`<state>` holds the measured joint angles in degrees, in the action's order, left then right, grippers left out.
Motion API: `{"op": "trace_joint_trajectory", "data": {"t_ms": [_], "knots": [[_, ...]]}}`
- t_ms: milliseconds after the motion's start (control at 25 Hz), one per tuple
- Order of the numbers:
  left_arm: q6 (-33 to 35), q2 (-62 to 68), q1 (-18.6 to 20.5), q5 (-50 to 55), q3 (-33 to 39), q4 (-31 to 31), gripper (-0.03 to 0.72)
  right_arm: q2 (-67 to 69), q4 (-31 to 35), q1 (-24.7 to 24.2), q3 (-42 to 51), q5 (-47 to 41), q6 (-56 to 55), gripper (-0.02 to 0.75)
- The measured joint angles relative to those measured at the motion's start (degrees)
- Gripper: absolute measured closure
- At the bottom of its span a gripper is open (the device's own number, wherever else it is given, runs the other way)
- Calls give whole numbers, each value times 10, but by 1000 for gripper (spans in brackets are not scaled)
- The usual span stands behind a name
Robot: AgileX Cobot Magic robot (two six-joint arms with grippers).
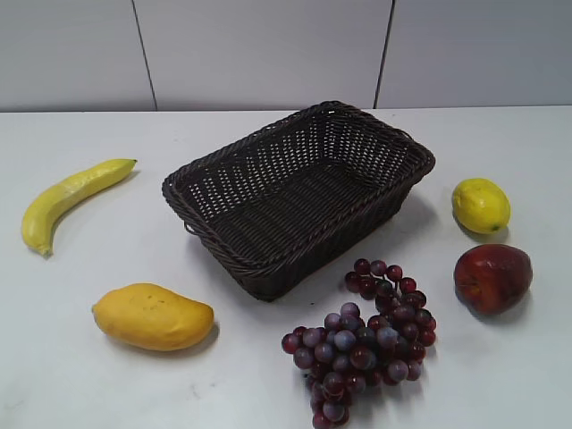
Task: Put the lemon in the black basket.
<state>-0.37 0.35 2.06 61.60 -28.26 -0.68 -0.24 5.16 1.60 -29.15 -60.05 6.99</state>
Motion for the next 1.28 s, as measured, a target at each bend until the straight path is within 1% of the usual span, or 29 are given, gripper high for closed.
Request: {"op": "trace_joint_trajectory", "data": {"t_ms": [520,680,840,1040,1200,1280], "knots": [[0,0,0,0,0,0,216,0,0,0,0,2,0,146],[0,0,0,0,0,0,216,17,0,0,-5,17,0,146],[0,0,0,0,0,0,216,83,0,0,-15,53,0,146],[0,0,0,0,0,0,216,214,1,0,-29,96,0,146],[0,0,0,0,0,0,216,330,1,0,-64,111,-1,146],[0,0,0,0,0,0,216,396,14,0,-90,114,-1,146]]}}
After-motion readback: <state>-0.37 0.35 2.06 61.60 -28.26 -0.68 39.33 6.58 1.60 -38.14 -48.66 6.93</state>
